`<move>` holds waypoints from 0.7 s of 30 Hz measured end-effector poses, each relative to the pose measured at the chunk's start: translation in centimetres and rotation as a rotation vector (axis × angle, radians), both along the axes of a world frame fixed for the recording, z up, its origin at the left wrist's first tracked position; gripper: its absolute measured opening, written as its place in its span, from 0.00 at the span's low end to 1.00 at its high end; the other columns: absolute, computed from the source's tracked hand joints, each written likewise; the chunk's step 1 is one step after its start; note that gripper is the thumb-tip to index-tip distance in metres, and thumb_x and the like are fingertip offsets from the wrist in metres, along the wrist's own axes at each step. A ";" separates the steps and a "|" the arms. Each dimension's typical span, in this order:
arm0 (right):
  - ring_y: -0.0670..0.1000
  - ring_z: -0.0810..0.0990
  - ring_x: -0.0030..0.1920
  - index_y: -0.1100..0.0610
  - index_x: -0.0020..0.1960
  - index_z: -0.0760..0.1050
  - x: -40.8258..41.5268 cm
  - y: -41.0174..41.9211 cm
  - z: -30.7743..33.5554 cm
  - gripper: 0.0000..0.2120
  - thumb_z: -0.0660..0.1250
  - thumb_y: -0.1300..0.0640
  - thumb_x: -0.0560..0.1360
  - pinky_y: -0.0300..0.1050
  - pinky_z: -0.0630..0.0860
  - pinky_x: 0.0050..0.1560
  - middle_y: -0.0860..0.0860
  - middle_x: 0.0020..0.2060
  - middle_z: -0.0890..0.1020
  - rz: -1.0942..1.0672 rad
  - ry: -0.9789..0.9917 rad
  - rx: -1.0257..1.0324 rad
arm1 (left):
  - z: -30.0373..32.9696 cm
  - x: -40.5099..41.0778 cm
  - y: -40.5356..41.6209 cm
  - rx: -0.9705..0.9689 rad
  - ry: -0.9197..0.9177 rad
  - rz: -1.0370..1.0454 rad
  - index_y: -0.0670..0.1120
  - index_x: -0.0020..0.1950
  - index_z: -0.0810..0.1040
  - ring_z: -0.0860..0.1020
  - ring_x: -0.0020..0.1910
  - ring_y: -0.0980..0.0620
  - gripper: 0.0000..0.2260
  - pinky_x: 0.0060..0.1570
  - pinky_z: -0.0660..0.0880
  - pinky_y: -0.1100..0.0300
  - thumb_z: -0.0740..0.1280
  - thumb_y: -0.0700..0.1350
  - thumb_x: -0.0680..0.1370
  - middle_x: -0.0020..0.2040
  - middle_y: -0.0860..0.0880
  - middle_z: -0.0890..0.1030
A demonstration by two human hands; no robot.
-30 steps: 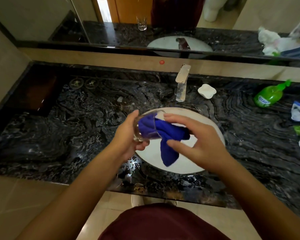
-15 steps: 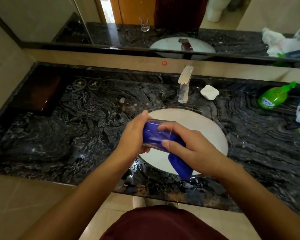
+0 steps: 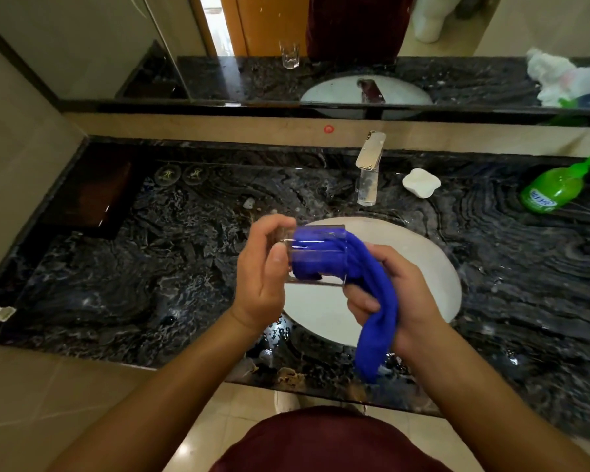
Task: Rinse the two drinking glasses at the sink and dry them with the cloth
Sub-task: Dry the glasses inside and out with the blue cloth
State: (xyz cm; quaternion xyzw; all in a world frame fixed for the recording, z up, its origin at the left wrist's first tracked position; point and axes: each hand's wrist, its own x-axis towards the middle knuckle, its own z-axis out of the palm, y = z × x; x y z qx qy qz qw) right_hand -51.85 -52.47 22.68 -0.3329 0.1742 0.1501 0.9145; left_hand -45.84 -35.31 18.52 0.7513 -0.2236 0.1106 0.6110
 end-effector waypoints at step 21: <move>0.58 0.86 0.42 0.35 0.70 0.67 -1.6 -2.6 0.4 0.25 0.56 0.53 0.75 0.51 0.80 0.32 0.50 0.62 0.83 0.457 -1.150 -1.942 | 4.7 -0.9 -1.2 0.066 1.065 -0.130 0.53 0.41 0.83 0.74 0.30 0.51 0.20 0.33 0.67 0.61 0.58 0.59 0.84 0.35 0.47 0.80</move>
